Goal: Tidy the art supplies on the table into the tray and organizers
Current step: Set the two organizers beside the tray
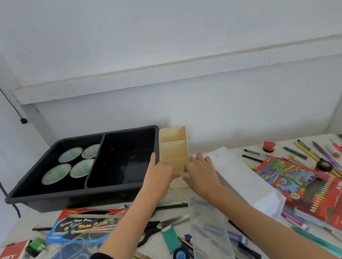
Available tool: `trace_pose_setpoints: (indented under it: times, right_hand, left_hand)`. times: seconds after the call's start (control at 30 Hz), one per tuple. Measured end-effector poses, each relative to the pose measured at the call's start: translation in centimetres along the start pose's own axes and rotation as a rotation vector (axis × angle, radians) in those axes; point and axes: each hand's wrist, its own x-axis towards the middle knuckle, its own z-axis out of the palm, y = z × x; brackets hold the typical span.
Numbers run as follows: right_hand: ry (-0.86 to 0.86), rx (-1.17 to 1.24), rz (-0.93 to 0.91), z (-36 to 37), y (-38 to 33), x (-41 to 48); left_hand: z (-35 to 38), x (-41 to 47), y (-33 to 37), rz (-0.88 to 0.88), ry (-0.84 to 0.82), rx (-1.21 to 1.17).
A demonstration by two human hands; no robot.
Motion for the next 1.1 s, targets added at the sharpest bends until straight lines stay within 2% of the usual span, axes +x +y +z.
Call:
trace_pose_setpoints:
  times: [0.07,0.13,0.2,0.27,0.33,0.4,0.47,0.63,0.8,0.9,0.97,1.1]
  right_hand:
    - [-0.024,0.128,-0.009,-1.1,0.6,-0.6]
    - [0.031,0.247,0.037,-2.7,1.6,-1.4]
    - [0.126,0.265,0.113,-4.2,3.0,-2.3]
    - [0.158,0.211,0.222,-5.3,4.6,-3.2]
    - [0.041,0.152,0.353,-5.6,5.9,-4.3]
    - [-0.136,0.134,0.429,-5.3,6.6,-5.4]
    - [-0.185,0.196,0.453,-4.5,7.0,-6.3]
    - [0.016,0.426,0.493,-5.4,8.0,-7.3]
    - [0.216,0.989,0.531,-9.3,9.4,-6.4]
    - [0.191,1.209,0.527,-10.3,9.9,-5.4]
    - [0.149,1.289,0.483,-10.3,10.0,-4.9]
    - [0.108,1.285,0.375,-9.7,10.1,-4.0]
  left_hand:
    - [-0.7,-0.4,0.4,-0.025,0.035,-0.069]
    - [-1.9,-1.1,1.1,-0.064,0.113,-0.225]
    - [-3.0,-1.8,2.1,-0.094,0.222,-0.451]
    - [-3.7,-2.5,3.4,-0.127,0.262,-0.729]
    - [-3.8,-2.7,5.0,-0.179,0.208,-1.039]
    - [-3.5,-2.7,6.4,-0.231,0.145,-1.213]
    - [-3.3,-2.6,7.6,-0.271,0.112,-1.289]
    - [-3.8,-3.0,9.2,-0.356,0.043,-1.465]
    - [-5.5,-1.9,9.1,-0.383,0.018,-1.8]
    - [-6.7,-1.2,8.9,-0.319,0.003,-1.989]
    - [-7.4,-0.8,8.8,-0.292,0.062,-2.078]
    - [-8.0,0.2,8.2,-0.332,0.217,-2.073]
